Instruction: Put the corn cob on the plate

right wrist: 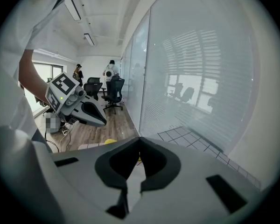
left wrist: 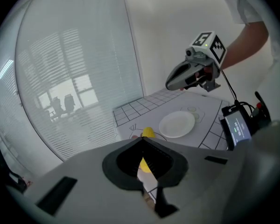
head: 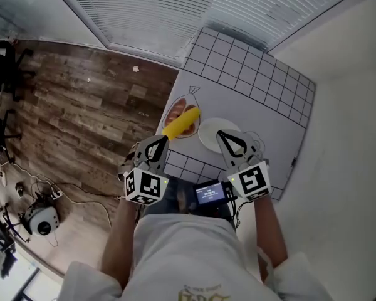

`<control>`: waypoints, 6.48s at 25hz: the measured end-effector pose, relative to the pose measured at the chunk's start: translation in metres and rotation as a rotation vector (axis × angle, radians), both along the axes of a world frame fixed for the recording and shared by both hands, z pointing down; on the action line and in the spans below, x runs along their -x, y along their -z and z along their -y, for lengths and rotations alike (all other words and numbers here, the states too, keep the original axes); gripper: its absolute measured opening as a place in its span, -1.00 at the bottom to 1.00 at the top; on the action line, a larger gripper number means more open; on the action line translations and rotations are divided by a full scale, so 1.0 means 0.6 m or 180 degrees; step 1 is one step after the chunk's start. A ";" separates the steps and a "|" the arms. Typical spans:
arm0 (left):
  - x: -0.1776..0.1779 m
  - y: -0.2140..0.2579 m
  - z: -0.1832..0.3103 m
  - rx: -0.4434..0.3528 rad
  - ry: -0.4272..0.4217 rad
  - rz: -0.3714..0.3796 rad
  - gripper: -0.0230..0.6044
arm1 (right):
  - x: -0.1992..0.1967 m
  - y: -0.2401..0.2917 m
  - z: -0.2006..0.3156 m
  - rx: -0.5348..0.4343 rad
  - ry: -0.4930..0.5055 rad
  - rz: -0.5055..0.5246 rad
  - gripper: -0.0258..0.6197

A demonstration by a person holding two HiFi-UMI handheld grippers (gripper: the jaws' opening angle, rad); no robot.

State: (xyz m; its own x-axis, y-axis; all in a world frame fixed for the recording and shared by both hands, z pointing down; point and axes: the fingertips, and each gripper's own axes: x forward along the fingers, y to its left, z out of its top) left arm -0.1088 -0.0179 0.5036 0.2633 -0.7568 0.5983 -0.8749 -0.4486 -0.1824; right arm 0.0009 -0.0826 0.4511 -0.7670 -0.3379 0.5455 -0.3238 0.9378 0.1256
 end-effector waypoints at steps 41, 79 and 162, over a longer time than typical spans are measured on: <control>-0.032 -0.162 0.027 0.1006 -0.0115 -0.0298 -0.07 | 0.144 -0.276 -0.034 -0.0398 0.3128 -0.1631 0.06; -0.029 -0.153 0.033 0.1217 -0.0235 0.0187 -0.10 | 0.147 -0.241 -0.050 -0.0219 0.3267 -0.1792 -0.13; -0.252 -0.189 0.096 0.1286 -0.2923 0.0961 -0.10 | -0.100 -0.270 -0.003 0.0299 0.0563 -0.1618 -0.14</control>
